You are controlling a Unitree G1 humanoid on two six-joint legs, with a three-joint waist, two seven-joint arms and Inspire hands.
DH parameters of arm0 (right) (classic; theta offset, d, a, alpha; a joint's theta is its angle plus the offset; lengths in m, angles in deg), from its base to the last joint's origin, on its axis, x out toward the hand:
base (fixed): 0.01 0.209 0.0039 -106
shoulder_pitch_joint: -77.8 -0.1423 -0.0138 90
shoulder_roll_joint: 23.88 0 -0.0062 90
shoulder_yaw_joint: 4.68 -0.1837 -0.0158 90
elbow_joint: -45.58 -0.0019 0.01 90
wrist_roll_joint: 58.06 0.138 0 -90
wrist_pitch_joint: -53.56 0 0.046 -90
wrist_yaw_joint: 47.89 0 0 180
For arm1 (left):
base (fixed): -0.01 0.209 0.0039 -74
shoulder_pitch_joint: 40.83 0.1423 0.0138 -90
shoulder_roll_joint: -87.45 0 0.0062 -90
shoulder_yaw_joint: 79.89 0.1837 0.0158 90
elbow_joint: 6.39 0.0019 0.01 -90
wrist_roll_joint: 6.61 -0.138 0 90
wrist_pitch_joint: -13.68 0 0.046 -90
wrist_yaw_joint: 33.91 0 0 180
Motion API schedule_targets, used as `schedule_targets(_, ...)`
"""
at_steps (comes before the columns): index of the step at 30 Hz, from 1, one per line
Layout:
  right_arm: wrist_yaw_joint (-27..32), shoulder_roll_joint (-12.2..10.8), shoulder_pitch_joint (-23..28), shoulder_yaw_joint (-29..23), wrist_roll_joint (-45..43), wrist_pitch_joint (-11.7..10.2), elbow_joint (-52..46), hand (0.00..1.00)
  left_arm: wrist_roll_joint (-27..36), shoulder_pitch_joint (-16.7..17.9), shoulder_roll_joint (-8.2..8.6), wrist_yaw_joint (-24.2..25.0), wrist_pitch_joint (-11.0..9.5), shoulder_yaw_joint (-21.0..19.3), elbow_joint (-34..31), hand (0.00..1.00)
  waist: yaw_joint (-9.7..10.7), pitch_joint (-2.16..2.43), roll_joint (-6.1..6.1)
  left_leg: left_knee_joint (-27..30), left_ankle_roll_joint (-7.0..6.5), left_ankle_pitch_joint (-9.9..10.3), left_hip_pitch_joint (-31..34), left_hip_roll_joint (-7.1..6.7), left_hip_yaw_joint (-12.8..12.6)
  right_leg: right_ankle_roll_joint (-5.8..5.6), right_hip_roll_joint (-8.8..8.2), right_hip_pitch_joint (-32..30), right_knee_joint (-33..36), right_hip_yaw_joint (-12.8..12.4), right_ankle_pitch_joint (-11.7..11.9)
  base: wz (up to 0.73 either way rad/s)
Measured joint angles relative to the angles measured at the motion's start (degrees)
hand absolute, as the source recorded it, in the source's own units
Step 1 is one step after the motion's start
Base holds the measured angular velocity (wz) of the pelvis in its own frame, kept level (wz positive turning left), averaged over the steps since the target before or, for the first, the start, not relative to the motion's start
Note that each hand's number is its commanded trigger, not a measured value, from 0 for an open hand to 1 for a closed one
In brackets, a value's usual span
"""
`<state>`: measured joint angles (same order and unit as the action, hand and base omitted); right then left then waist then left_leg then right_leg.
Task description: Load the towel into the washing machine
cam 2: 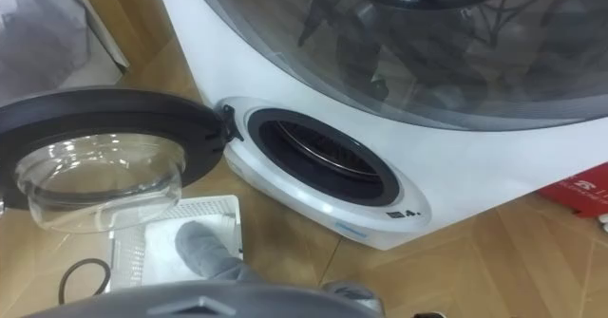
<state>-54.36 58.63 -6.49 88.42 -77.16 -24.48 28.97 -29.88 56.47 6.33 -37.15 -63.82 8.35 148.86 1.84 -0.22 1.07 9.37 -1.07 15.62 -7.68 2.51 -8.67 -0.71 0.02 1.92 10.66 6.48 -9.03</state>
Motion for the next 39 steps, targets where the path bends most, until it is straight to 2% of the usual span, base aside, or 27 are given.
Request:
schedule_targets(15, 0.0, 0.0, -0.8, 0.0, -0.7, 0.0, 0.2, 0.0, 0.0, 0.0, -0.08, -0.3, -1.1, 0.3, 0.1, 0.0, -0.3, 0.01, -0.24, 0.1, 0.0, 0.0, 1.2, -0.03, 0.0, 0.0, 0.01, -1.1, 0.0, 0.0, 0.0, 0.0)
schedule_targets(18, 0.0, 0.0, -1.8, 0.0, -0.4, -0.1, 0.2, 0.0, 0.0, -0.5, -0.21, -0.3, -1.3, 0.2, 0.0, 0.0, -0.3, 0.12, -0.33, 0.4, -0.02, 0.0, 2.4, -0.11, 0.0, 0.01, -0.11, -2.3, 0.2, -0.1, 0.0, -0.02)
schedule_targets(21, 0.2, 0.2, -3.8, -0.3, -0.1, -1.5, 0.4, 0.0, -0.1, -2.1, -0.67, -0.3, -2.1, 0.1, 0.0, 0.0, -0.4, 0.16, -0.36, 1.7, -0.03, 0.0, 5.4, -0.13, -0.4, 0.35, -0.26, -4.9, 0.4, -0.1, 0.3, -0.04)
schedule_targets(22, 0.5, 0.3, -4.6, -0.3, 0.7, -2.4, 0.5, 0.0, 0.0, -2.9, -0.77, -0.6, -2.6, 0.2, 0.0, 0.0, -0.5, -0.02, -0.59, 2.1, -0.02, -0.1, 6.3, -0.11, -0.4, 0.38, -0.3, -5.5, 0.5, 0.0, 0.3, 0.0)
schedule_targets(23, 0.6, 0.4, -4.9, -0.3, 1.0, -2.7, 0.4, 0.0, 0.0, -3.3, -0.76, -1.0, -3.0, 0.2, 0.0, 0.0, -0.5, 0.07, -0.54, 2.2, -0.02, -0.1, 6.7, -0.11, -0.4, 0.38, -0.32, -5.9, 0.6, -0.1, 0.3, 0.03)
schedule_targets(27, 1.8, 1.3, -7.7, 0.9, 3.3, -4.0, 0.4, 0.0, 0.0, -7.3, -0.6, -3.4, -6.2, 1.1, 0.2, 0.0, -0.8, -0.31, -1.15, 2.5, -0.18, -0.6, 9.9, -0.24, -0.4, 0.53, -0.7, -9.3, 1.4, 0.3, 0.4, 0.04)
schedule_targets(30, 2.6, 2.1, -10.3, 3.3, 6.6, -5.8, 2.9, 0.0, 0.0, -10.4, -0.5, -4.8, -8.2, 4.4, 1.3, 0.0, -0.7, -0.52, -1.41, 2.5, -0.17, -1.0, 12.6, -0.29, -0.4, 0.71, -0.84, -12.6, 2.4, 0.1, 0.6, -0.03)
schedule_targets(32, 2.7, 2.4, -11.0, 3.9, 8.0, -6.6, 2.9, 0.0, 0.0, -12.1, 0.0, -5.2, -9.8, 5.2, 1.7, 0.0, -0.6, -0.66, -1.5, 3.2, -0.17, -1.0, 14.7, -0.33, -0.4, 0.74, -0.9, -15.1, 3.6, -0.1, 0.7, -0.05)
schedule_targets(33, 2.8, 2.5, -11.8, 4.5, 8.1, -7.4, 2.9, 0.0, -0.2, -13.9, 0.11, -5.1, -10.8, 6.3, 2.8, 0.0, -0.5, -0.91, -1.51, 4.4, -0.16, -1.0, 16.5, -0.31, -0.4, 1.02, -0.99, -16.7, 4.2, -0.5, 0.8, -0.04)
schedule_targets(35, 3.2, 2.6, -12.8, 4.7, 8.1, -8.3, 2.9, 0.0, -1.4, -15.8, 0.53, -5.1, -11.9, 6.9, 4.4, 0.0, -0.5, -1.11, -1.6, 5.8, -0.16, -1.0, 19.1, -0.33, -0.5, 1.19, -0.97, -19.0, 5.0, -1.7, 0.9, -0.07)
schedule_targets(36, 4.0, 2.6, -13.2, 4.8, 8.5, -8.9, 2.9, 0.0, -1.6, -16.7, 0.86, -5.1, -12.6, 7.4, 5.1, 0.0, -0.4, -1.31, -1.72, 7.3, -0.16, -1.0, 20.6, -0.34, -0.5, 1.19, -1.12, -20.4, 6.3, -1.9, 0.9, 0.0)
schedule_targets(37, 5.0, 2.5, -13.8, 4.8, 9.8, -9.6, 2.9, 0.0, -1.5, -17.7, 1.1, -5.1, -13.3, 8.2, 5.2, 0.0, 0.0, -2.0, -1.69, 10.2, -0.17, -1.0, 22.9, -0.33, -0.5, 1.19, -1.67, -21.8, 7.8, -2.9, 0.9, 0.04)
schedule_targets(39, 6.1, 2.5, -15.1, 4.9, 12.2, -10.7, 3.0, 0.0, -1.6, -19.6, 1.32, -5.1, -14.0, 9.2, 5.4, 0.0, 0.8, -2.72, -1.9, 13.4, -0.17, -1.0, 25.7, -0.16, -0.6, 1.09, -1.55, -25.1, 11.3, -3.3, 0.9, 0.06)
